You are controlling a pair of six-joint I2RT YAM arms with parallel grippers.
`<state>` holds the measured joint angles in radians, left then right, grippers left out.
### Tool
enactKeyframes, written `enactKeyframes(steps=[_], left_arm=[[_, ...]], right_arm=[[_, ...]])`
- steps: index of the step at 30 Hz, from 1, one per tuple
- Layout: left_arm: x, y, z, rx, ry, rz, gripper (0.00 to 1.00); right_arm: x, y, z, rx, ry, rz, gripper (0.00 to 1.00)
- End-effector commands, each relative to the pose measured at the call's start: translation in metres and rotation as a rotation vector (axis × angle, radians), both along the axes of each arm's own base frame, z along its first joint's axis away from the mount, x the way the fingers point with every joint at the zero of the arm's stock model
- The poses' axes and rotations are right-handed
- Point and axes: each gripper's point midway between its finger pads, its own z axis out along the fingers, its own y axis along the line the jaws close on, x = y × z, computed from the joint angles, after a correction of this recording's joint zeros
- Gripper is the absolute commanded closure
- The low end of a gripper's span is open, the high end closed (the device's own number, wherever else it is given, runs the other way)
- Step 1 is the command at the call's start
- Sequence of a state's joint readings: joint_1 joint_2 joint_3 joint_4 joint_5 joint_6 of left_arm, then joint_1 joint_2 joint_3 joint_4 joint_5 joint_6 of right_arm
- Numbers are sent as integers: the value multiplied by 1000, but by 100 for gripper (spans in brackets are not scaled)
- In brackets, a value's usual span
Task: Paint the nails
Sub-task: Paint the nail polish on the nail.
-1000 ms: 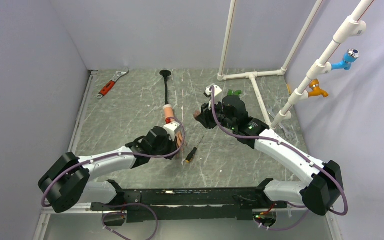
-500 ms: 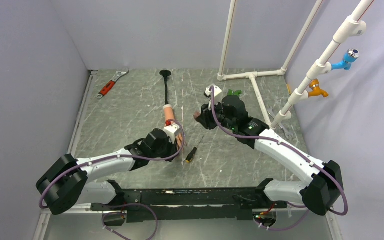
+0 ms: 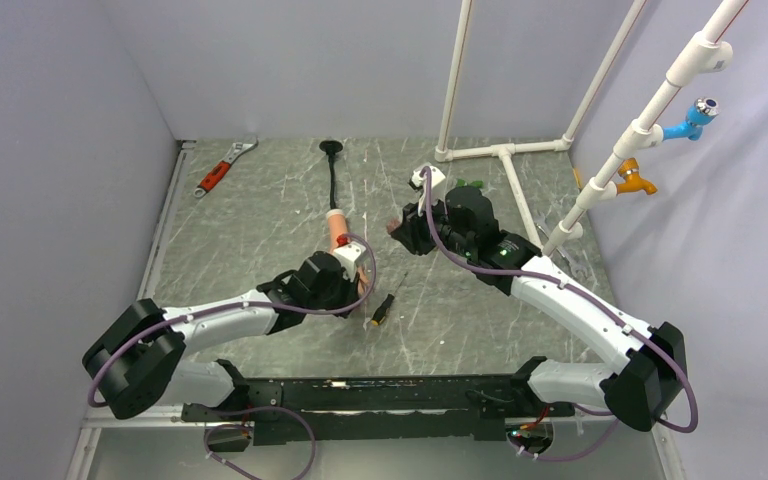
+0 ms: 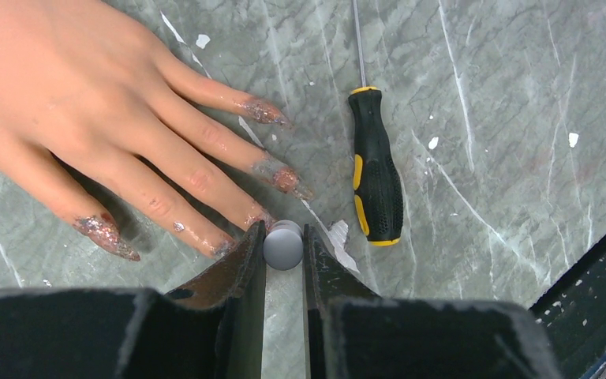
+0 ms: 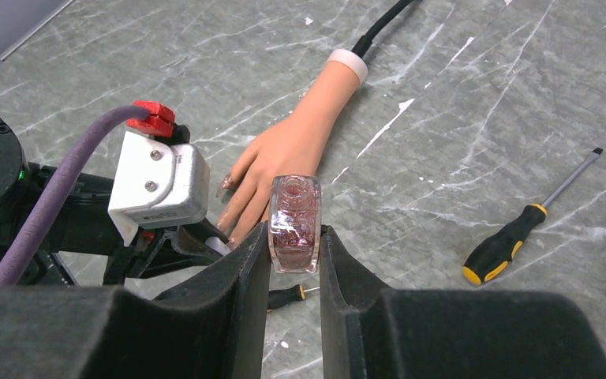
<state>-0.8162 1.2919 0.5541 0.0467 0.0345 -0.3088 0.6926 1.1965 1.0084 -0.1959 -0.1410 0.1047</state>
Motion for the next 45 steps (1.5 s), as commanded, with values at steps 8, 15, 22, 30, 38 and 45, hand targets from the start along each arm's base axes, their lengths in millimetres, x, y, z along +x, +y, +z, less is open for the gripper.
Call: enactKeyframes(steps=[8, 15, 22, 30, 38, 45], left_arm=[[12, -5, 13, 26, -51, -10, 100], [17, 2, 14, 39, -71, 33, 100], [17, 5, 16, 34, -83, 49, 100], [18, 11, 21, 14, -113, 81, 100], [14, 10, 19, 5, -102, 67, 100], [3, 2, 23, -69, -101, 24, 100]], right_arm=[[4, 1, 24, 36, -45, -5, 100], [5, 0, 21, 30, -45, -13, 100], [6, 0, 19, 27, -41, -14, 100], [6, 1, 16, 24, -35, -14, 100], [6, 0, 15, 23, -33, -16, 100], [6, -2, 13, 21, -36, -24, 100]])
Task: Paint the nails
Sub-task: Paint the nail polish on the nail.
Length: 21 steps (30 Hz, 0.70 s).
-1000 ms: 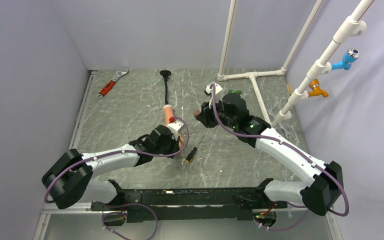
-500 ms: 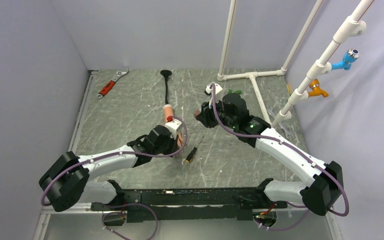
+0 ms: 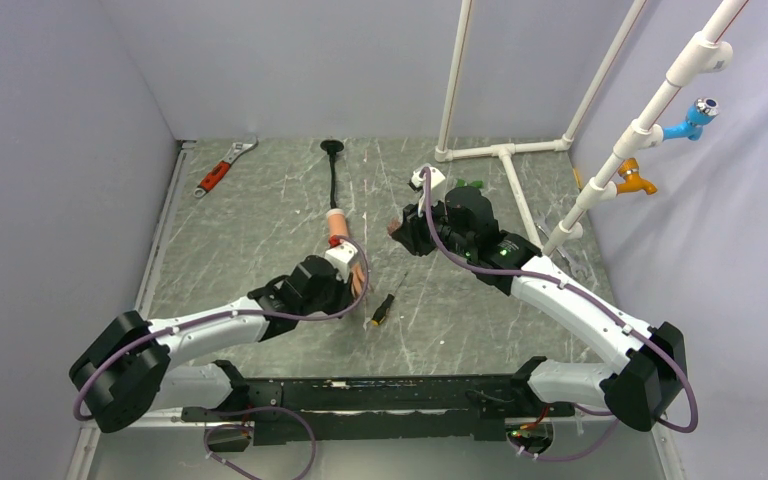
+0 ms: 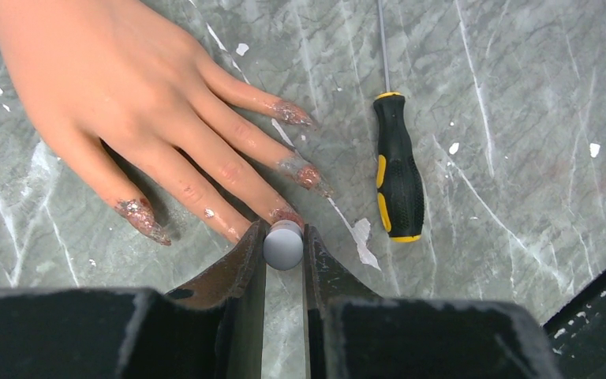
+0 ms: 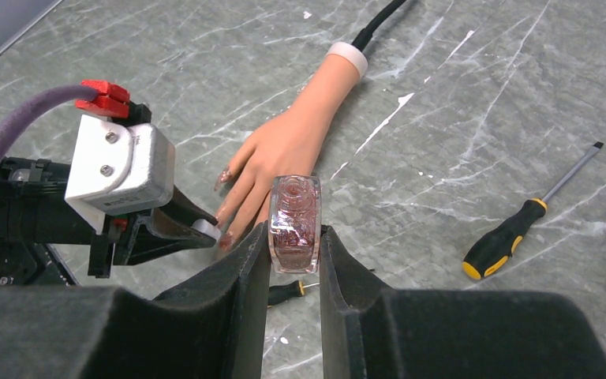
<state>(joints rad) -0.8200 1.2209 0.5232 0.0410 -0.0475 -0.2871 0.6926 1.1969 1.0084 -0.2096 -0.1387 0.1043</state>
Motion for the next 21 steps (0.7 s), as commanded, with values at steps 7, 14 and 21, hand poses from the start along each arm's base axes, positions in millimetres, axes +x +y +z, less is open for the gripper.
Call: enactKeyframes(steps=[7, 14, 21], left_arm=[[-11, -17, 10, -104, -27, -47, 100], [-19, -29, 6, -103, -1, -83, 100], [-10, -19, 12, -69, -29, -15, 100]], right_arm=[[8, -1, 15, 27, -50, -25, 100], [8, -2, 13, 27, -49, -32, 100], [7, -3, 12, 27, -49, -32, 100]])
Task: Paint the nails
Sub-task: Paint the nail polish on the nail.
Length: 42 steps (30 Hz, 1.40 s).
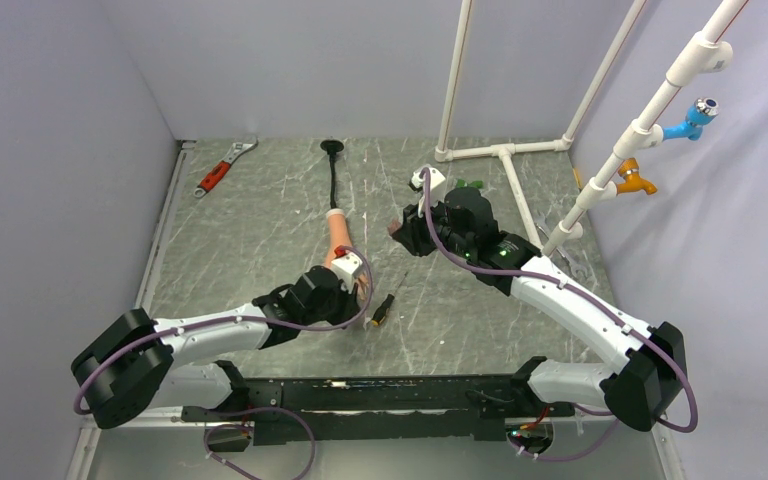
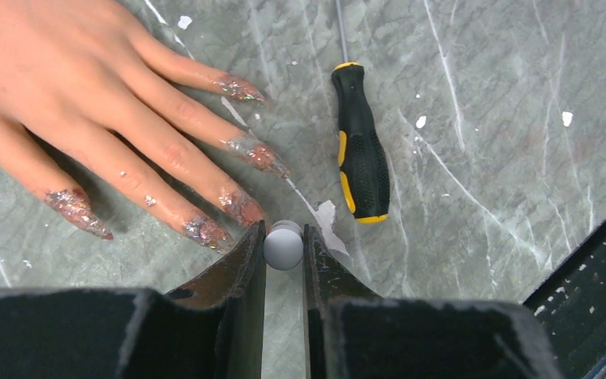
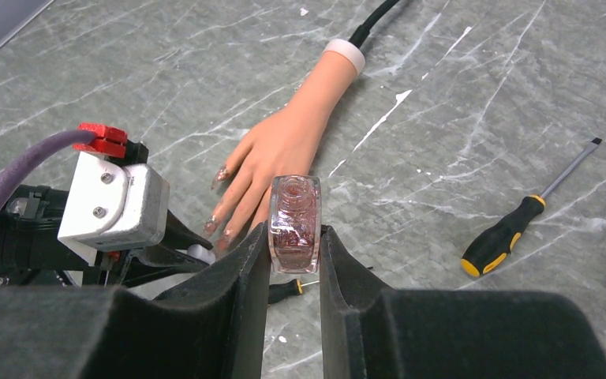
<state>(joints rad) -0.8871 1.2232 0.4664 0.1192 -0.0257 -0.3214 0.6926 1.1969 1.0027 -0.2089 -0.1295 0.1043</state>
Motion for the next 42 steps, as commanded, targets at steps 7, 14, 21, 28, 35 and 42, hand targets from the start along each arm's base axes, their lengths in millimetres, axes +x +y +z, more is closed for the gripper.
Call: enactKeyframes(steps=[7, 14, 21, 28, 35, 42], left_arm=[[22, 0, 33, 9, -90, 64, 100], [28, -2, 27, 32, -86, 82, 100], [29, -2, 27, 33, -86, 86, 100], [20, -1, 16, 22, -56, 63, 100], [11, 2, 10, 2, -42, 52, 100], [7, 4, 9, -6, -42, 44, 100]], right_arm=[[6, -1, 14, 35, -48, -21, 100], [5, -2, 16, 32, -54, -24, 100], [6, -1, 17, 35, -54, -20, 100], [6, 1, 17, 38, -51, -12, 100], [6, 2, 17, 39, -48, -10, 100], [6, 2, 16, 37, -45, -8, 100]])
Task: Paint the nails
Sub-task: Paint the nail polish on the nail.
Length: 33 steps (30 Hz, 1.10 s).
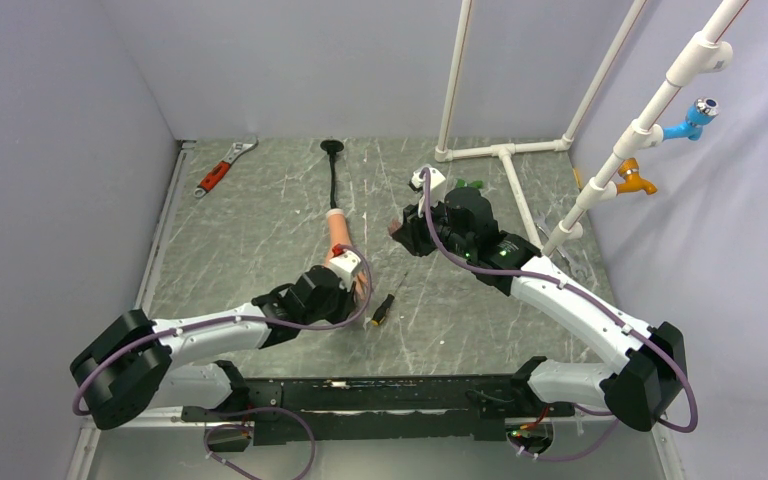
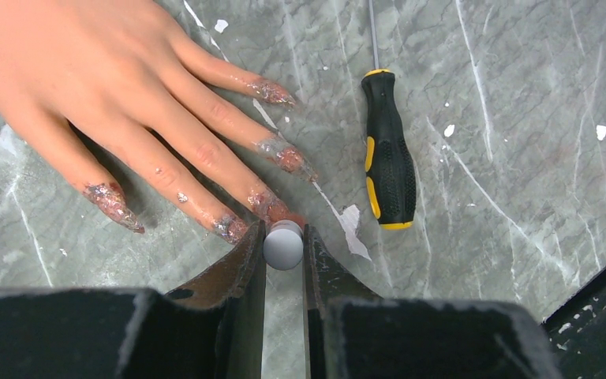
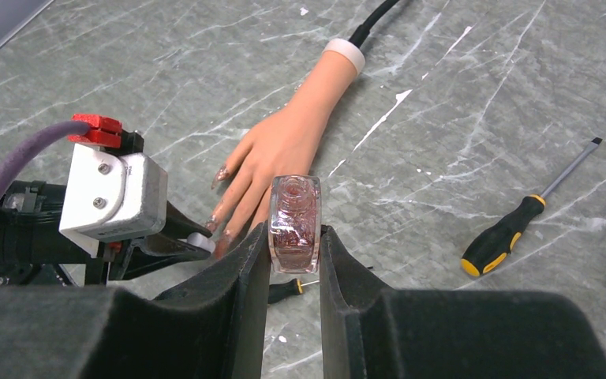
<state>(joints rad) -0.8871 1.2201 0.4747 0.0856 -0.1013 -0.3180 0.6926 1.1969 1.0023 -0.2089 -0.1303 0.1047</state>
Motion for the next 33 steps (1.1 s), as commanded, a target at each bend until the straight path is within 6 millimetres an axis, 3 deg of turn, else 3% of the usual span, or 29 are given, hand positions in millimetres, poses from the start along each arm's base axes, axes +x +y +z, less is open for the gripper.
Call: enactKeyframes(steps=[1, 33], left_arm=[[-1, -8, 12, -57, -23, -18, 100], [17, -1, 24, 17, -80, 32, 100]], right_arm=[[6, 2, 16, 36, -45, -8, 100], [5, 1, 12, 33, -39, -10, 100]])
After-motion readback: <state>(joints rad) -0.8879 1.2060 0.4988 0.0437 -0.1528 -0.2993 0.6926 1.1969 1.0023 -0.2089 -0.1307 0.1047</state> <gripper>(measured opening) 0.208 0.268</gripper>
